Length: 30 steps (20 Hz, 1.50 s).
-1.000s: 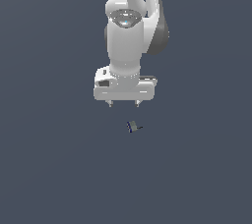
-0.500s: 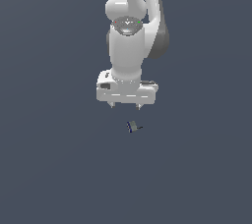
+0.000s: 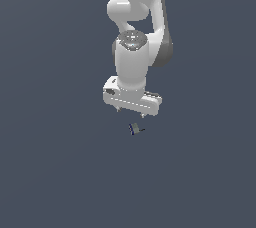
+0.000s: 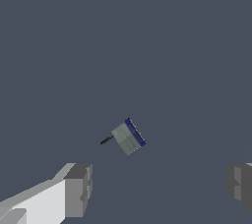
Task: Pick up the object and move it to a goal position.
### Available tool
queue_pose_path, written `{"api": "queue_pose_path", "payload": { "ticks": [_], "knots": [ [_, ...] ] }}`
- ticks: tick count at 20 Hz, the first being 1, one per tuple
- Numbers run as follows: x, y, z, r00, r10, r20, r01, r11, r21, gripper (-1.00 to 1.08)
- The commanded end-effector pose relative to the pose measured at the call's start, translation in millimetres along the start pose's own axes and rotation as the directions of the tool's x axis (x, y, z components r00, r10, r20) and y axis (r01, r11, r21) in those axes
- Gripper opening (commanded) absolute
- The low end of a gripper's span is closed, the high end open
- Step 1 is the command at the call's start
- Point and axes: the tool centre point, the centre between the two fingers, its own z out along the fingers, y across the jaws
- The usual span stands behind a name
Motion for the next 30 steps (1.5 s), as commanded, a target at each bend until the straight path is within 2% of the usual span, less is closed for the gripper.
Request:
{"api": "queue_pose_path", "payload": {
  "ticks": [1, 7, 14, 21, 30],
  "knots": [
    [-1.5, -2.7, 7.9, 0.998, 0.067, 0.005, -0.067, 0.998, 0.001, 1.0],
    [-5.3, -8.7, 26.7, 0.974, 0.224, 0.017, -0.224, 0.975, -0.001, 1.0],
    [-10.3, -14.9, 48.4, 0.916, 0.399, 0.027, -0.399, 0.917, -0.009, 1.0],
    [-15.8, -20.2, 69.8, 0.827, 0.561, 0.032, -0.561, 0.828, -0.023, 1.0],
    [-23.0, -25.4, 95.1, 0.682, 0.731, 0.028, -0.729, 0.683, -0.042, 1.0]
  ]
}}
